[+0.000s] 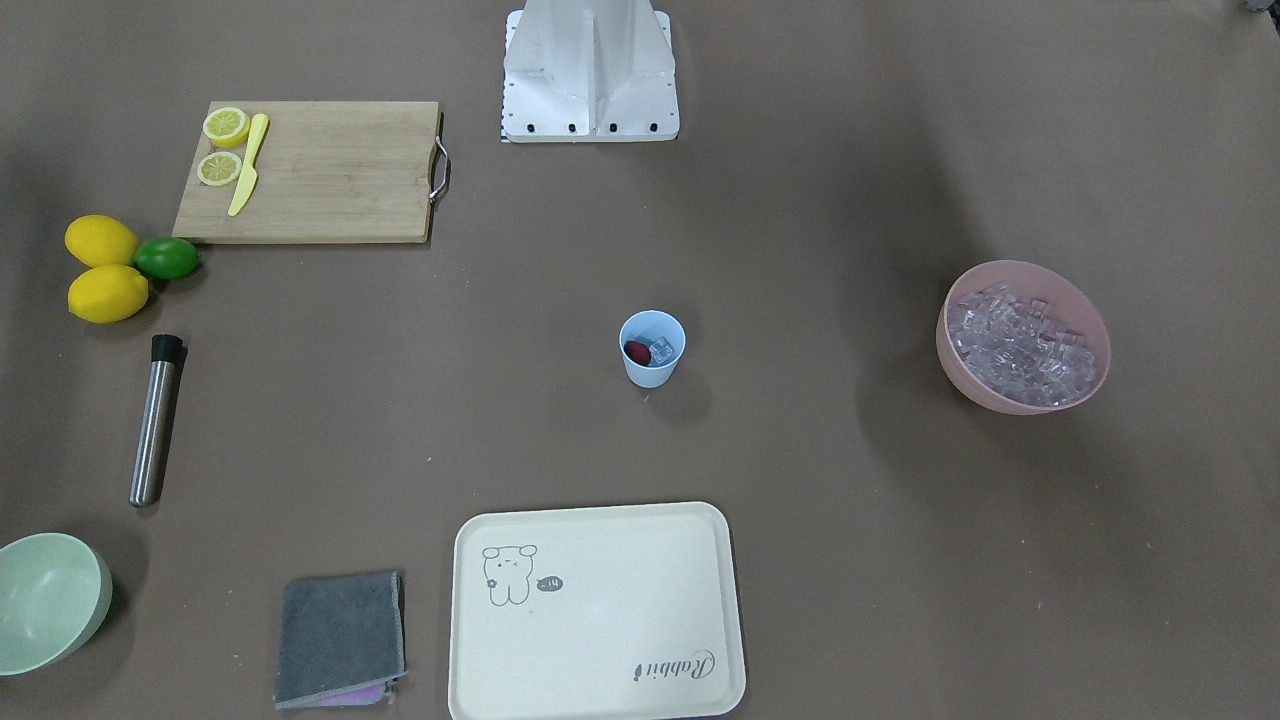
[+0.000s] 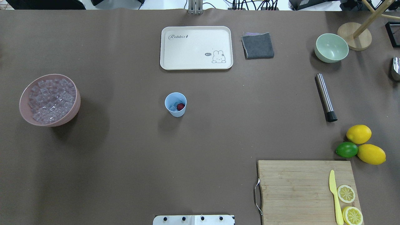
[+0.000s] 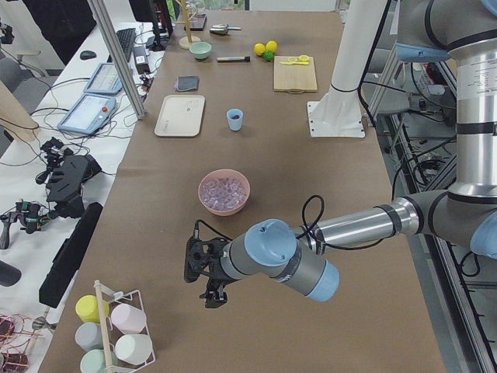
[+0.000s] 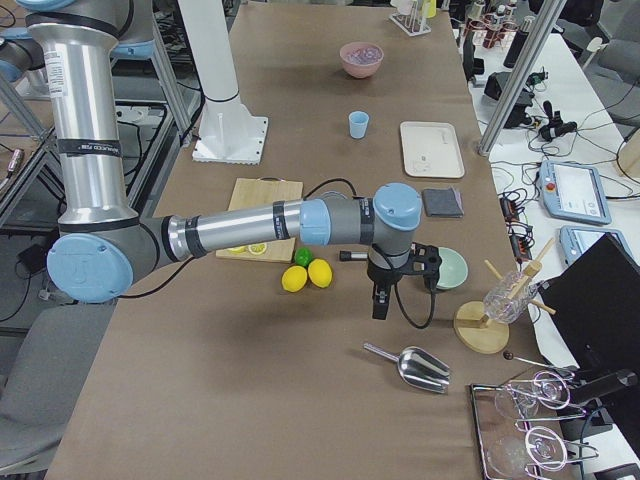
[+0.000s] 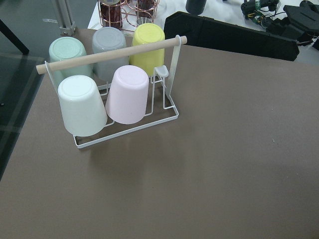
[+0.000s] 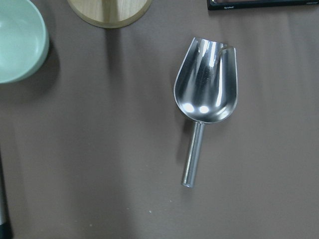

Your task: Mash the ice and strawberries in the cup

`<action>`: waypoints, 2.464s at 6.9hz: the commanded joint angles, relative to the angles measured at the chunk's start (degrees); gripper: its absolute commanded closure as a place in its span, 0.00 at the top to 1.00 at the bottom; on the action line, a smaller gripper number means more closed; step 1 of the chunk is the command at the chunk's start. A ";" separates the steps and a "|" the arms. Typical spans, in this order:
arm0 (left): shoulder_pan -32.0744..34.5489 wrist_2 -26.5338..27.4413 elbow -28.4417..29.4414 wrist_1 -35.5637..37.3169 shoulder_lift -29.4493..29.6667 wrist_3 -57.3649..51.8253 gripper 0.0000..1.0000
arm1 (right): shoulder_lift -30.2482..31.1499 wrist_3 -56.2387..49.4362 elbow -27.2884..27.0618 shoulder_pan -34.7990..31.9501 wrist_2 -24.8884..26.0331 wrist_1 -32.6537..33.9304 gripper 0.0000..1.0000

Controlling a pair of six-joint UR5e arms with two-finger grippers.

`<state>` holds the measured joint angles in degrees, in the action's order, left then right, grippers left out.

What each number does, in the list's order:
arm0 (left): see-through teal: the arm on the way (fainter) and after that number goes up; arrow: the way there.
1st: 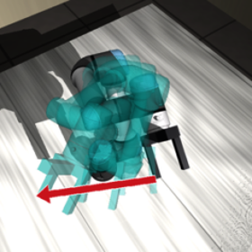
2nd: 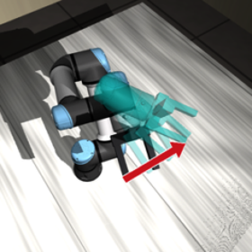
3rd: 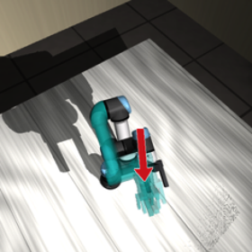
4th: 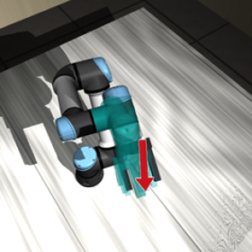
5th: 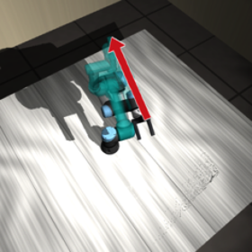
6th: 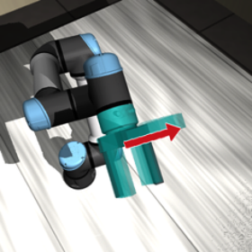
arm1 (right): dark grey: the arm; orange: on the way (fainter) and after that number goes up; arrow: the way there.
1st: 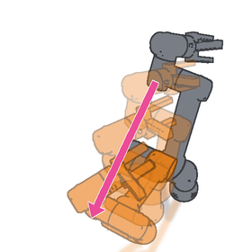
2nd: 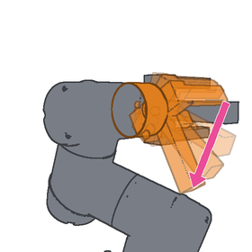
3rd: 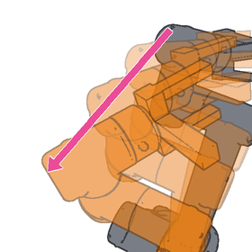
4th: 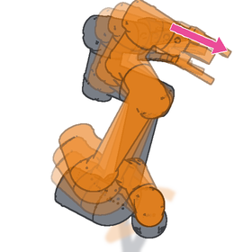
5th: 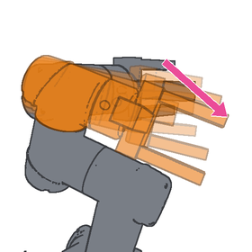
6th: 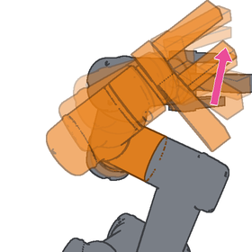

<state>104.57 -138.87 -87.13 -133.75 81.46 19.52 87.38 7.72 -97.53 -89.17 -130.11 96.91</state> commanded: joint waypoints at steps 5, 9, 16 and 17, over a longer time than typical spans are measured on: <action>-12.71 0.18 -10.85 17.10 2.12 0.00 0.98 | 9.38 -13.70 1.80 -4.79 -0.32 -2.69 1.00; -13.26 0.61 -10.60 19.65 2.56 -4.30 0.98 | 8.33 -13.35 1.46 -4.87 0.47 -4.19 1.00; -13.43 6.60 -11.66 26.44 3.44 -12.13 0.98 | 6.13 -13.00 1.28 -4.35 -0.23 0.03 1.00; -13.43 6.60 -11.57 26.44 3.44 -12.13 0.98 | 6.13 -13.00 1.20 -4.35 -0.23 0.03 1.00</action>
<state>91.14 -132.30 -98.75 -107.36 84.93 7.41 93.49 -5.27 -96.26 -93.52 -130.28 96.90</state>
